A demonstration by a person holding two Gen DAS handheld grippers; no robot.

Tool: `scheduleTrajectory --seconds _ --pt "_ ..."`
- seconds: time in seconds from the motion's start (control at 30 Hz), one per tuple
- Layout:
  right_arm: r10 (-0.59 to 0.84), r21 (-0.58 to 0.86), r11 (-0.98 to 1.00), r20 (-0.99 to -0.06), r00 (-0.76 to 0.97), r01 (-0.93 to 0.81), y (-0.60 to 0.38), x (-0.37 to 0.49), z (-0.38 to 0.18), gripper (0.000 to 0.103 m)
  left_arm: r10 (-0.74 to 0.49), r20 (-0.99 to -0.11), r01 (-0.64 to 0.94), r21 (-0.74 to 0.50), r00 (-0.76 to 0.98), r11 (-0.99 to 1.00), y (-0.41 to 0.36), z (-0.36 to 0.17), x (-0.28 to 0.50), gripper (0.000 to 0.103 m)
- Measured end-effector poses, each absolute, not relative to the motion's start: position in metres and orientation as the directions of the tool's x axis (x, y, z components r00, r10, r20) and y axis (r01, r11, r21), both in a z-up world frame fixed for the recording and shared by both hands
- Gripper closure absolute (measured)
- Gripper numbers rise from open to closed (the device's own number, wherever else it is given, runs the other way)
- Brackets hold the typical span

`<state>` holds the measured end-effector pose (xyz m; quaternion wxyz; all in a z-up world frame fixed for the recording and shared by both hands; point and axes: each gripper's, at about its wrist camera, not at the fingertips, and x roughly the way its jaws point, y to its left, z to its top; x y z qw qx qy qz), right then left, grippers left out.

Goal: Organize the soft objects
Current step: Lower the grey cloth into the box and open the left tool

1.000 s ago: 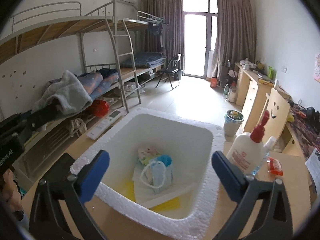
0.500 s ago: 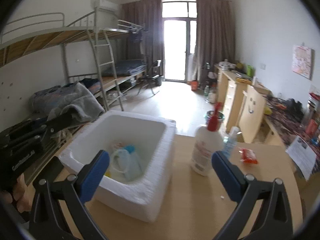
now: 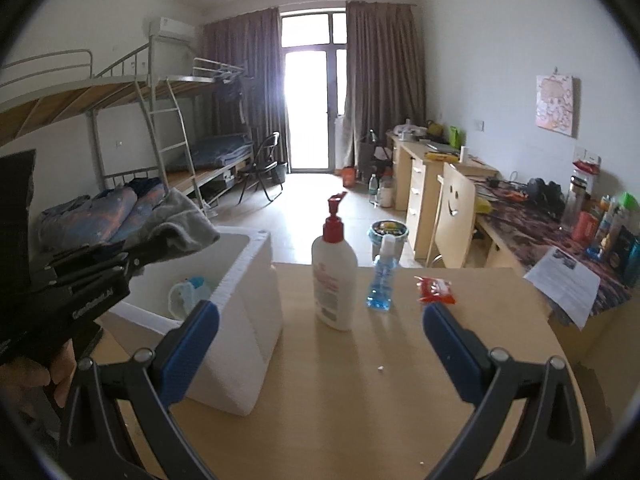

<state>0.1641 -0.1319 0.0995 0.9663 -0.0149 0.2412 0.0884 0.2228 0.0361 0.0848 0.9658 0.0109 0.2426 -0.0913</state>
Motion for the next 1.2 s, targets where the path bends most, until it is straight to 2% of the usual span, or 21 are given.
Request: scheduleTrajectory --seconds 0.33,0.43,0.5,0.53,0.57,0.63,0.67,0.73,1.2 --pt "0.158 0.022 0.986 -0.472 0.867 -0.168 -0.138 0.163 0.094 0.000 -0.140 -0.481 0.153 -0.011 0.865 0.988 0.034 0.083 0.230 0.085" --pt "0.158 0.021 0.986 -0.471 0.868 -0.168 -0.139 0.161 0.093 0.000 -0.138 -0.479 0.158 0.001 0.867 0.987 0.032 0.082 0.230 0.080" --pt "0.160 0.021 0.985 -0.470 0.868 -0.170 -0.139 0.161 0.093 0.000 -0.139 -0.482 0.160 0.002 0.865 0.987 0.031 0.081 0.230 0.067" --pt "0.159 0.019 0.985 -0.468 0.869 -0.170 -0.140 0.160 0.093 0.000 -0.141 -0.477 0.159 -0.004 0.867 0.987 0.032 0.082 0.229 0.054" --pt "0.160 0.019 0.985 -0.467 0.870 -0.171 -0.140 0.160 0.093 0.000 -0.135 -0.473 0.152 -0.002 0.871 0.988 0.032 0.082 0.228 0.036" --pt "0.159 0.020 0.985 -0.464 0.871 -0.169 -0.140 0.159 0.094 0.000 -0.126 -0.451 0.140 -0.001 0.884 0.990 0.034 0.085 0.225 0.016" --pt "0.160 0.022 0.985 -0.462 0.872 -0.169 -0.140 0.159 0.094 0.000 -0.120 -0.439 0.131 -0.005 0.891 0.991 0.035 0.086 0.223 0.008" --pt "0.160 0.024 0.985 -0.461 0.873 -0.168 -0.140 0.159 0.094 0.000 -0.109 -0.420 0.116 -0.009 0.901 0.993 0.037 0.089 0.220 0.001" --pt "0.172 0.025 0.983 -0.458 0.872 -0.180 -0.136 0.154 0.096 0.000 -0.082 -0.396 0.082 -0.018 0.915 0.996 0.046 0.097 0.198 0.001"
